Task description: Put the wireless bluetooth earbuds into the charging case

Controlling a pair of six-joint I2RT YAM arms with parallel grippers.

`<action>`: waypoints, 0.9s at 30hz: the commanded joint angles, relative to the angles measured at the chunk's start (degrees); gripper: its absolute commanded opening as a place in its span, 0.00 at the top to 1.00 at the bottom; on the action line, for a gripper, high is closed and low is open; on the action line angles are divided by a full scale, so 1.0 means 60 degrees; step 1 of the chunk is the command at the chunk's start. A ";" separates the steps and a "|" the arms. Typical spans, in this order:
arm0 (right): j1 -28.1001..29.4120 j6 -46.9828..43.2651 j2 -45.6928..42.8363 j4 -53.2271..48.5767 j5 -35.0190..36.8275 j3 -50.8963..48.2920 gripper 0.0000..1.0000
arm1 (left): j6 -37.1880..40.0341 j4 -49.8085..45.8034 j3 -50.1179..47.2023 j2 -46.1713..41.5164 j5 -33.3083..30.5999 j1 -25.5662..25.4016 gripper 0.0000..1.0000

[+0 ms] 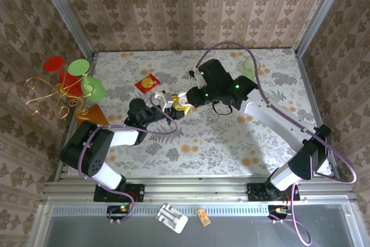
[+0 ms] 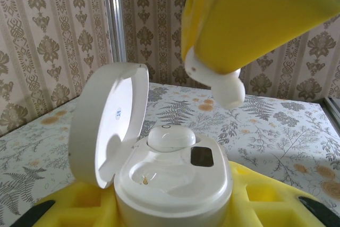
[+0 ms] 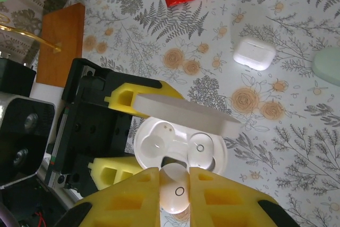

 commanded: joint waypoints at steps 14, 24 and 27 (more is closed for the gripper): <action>0.0283 -0.0209 0.0889 0.0011 0.0155 0.0646 0.84 | 0.0123 0.0261 0.0207 0.0041 0.0071 0.0068 0.80; 0.0392 -0.0035 0.1099 0.0155 0.0074 0.0619 0.85 | 0.0097 0.0272 0.0236 0.0038 0.0140 0.0068 0.80; 0.0394 0.0040 0.1117 0.0237 0.0110 0.0616 0.86 | 0.0086 0.0278 0.0227 0.0045 0.0161 0.0068 0.80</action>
